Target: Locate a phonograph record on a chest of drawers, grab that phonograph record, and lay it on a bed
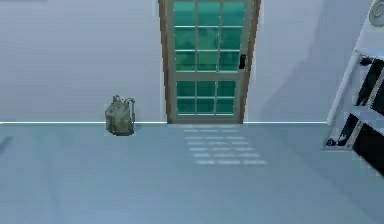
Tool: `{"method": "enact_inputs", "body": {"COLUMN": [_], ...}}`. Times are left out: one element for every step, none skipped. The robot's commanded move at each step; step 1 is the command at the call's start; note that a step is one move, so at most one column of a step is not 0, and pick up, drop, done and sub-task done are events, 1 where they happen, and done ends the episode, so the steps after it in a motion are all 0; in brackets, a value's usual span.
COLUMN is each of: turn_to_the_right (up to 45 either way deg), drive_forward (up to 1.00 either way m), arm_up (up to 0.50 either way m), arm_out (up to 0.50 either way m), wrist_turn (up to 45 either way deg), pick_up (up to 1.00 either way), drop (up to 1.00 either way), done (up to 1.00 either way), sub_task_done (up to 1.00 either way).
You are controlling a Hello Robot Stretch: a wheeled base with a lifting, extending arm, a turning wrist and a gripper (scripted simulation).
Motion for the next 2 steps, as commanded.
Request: {"method": "enact_inputs", "body": {"turn_to_the_right": [-45.0,-45.0], "drive_forward": [0.0,0.0], "arm_up": [0.0,0.0], "arm_out": [0.0,0.0], "wrist_turn": [0.0,0.0], "pick_up": [0.0,0.0], "drop": [0.0,0.0], "done": [0.0,0.0], "sub_task_done": [0.0,0.0]}}
